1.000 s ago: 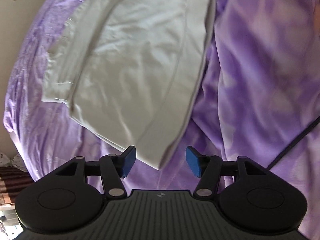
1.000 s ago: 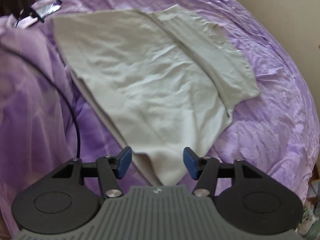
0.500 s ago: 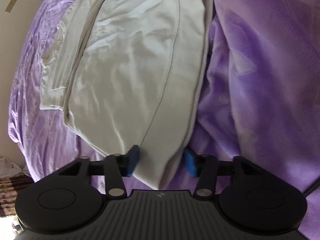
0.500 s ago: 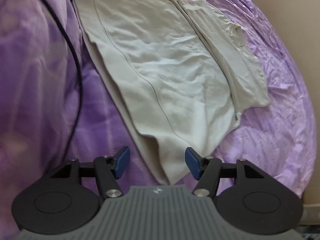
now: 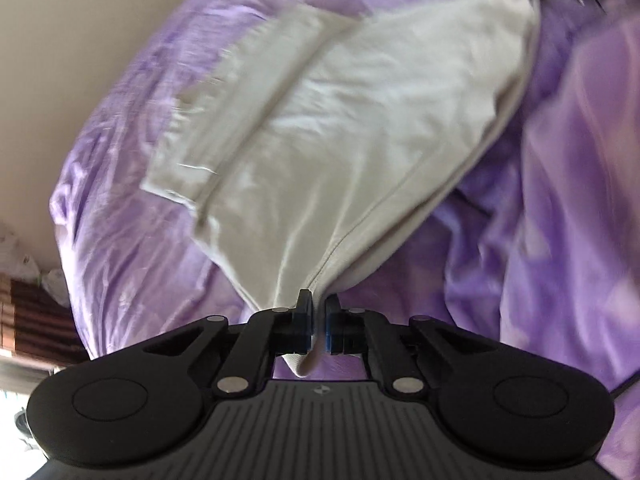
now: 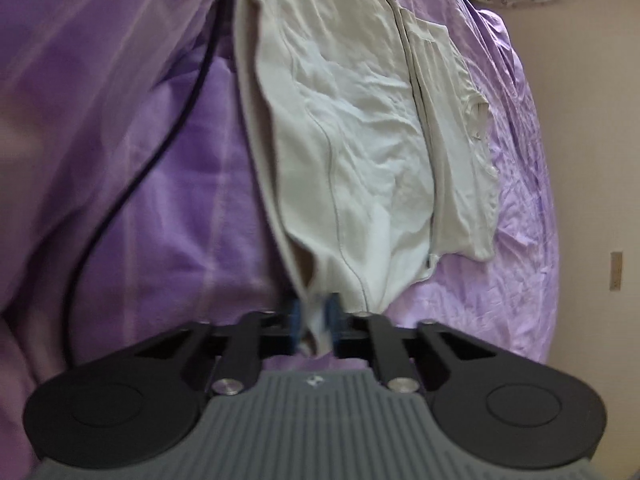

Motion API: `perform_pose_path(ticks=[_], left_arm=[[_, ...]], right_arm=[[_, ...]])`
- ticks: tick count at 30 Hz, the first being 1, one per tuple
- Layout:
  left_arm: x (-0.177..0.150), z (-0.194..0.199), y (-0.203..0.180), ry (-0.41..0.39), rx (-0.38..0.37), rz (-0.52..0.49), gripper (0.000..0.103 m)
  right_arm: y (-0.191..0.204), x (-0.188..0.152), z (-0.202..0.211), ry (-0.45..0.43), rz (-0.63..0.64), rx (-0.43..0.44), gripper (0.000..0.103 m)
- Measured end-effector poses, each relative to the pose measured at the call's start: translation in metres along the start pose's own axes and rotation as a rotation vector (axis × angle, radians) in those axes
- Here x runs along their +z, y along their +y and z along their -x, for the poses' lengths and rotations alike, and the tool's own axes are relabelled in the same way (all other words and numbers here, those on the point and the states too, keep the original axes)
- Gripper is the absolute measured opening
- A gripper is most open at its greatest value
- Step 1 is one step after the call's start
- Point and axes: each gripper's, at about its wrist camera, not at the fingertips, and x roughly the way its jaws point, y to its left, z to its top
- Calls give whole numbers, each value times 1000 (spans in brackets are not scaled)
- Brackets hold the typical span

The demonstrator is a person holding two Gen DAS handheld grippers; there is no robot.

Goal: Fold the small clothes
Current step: 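Grasp the hem with both grippers and lift it toward the collar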

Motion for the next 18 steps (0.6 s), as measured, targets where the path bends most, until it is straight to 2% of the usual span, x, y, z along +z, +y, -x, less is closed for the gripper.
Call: perform_pose_path(ticks=[6,11,15,18], left_arm=[[12,24,26,-81,69,159,5],[22,44,48,-159,148,288,5],[26,68,56,-230,203,320,5],[28,88,60,-268,231,331,5]], right_arm=[[-18,-1,21,-58,-101,-93,0],[-58,-4,45,-130,-312,-220,0],[-83,-6,67,-184,-430,-326,0],[-89,-2,86,-210,-448,-400,0]])
